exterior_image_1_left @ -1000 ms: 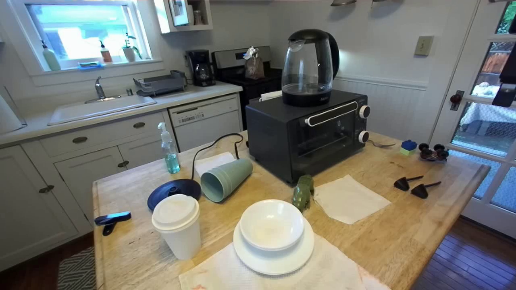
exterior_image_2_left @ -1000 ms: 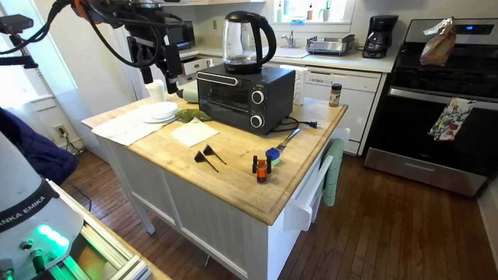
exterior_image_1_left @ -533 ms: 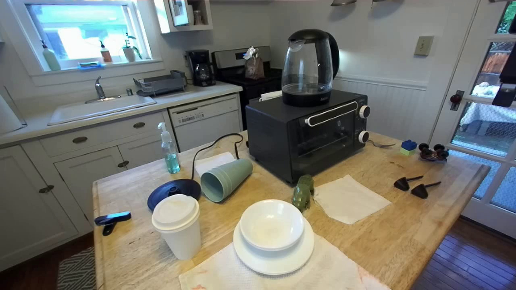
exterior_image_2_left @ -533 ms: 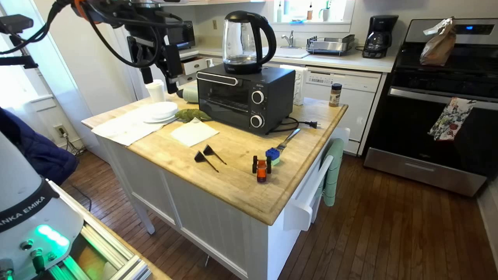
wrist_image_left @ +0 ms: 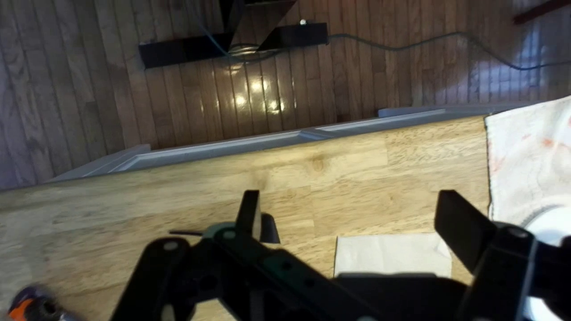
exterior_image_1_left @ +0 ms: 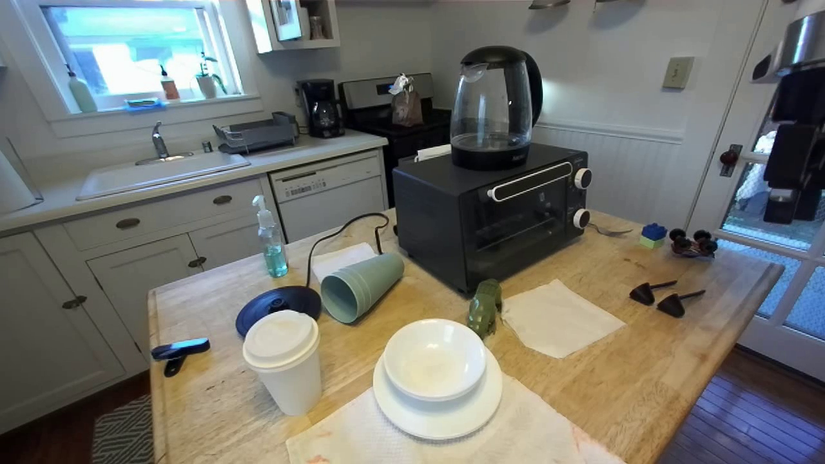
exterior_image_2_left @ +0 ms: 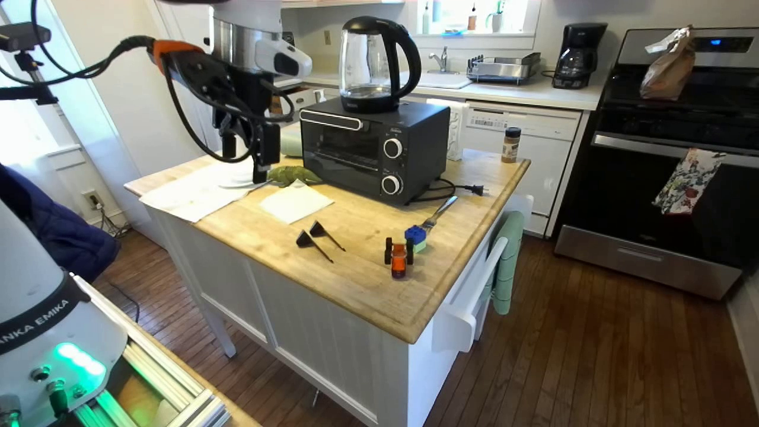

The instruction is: Place the scoops together

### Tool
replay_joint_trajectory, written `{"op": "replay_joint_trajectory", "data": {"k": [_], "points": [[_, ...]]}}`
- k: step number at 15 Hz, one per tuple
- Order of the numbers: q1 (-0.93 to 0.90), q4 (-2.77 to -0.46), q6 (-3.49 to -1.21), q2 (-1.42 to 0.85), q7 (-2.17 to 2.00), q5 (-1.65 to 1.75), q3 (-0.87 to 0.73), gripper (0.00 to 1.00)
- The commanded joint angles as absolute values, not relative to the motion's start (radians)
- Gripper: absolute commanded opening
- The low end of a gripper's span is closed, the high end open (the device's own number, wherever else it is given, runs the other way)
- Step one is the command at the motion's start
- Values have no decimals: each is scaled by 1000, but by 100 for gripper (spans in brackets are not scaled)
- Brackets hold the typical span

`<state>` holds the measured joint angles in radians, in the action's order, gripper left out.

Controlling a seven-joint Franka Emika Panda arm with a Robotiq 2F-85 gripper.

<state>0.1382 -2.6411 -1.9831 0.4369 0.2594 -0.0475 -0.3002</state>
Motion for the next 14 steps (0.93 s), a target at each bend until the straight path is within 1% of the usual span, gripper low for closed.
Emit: {"op": "replay_joint_trajectory", "data": {"k": [1, 4, 5, 6, 14], "points": [[109, -2561, -1987, 261, 391, -161, -329, 100], [106, -2511, -2007, 168, 517, -185, -316, 100], [99, -2481, -1983, 126, 595, -236, -327, 100], [132, -2549, -2003, 216, 490, -175, -295, 100], [151, -2443, -2010, 22, 650, -219, -302, 100]]}}
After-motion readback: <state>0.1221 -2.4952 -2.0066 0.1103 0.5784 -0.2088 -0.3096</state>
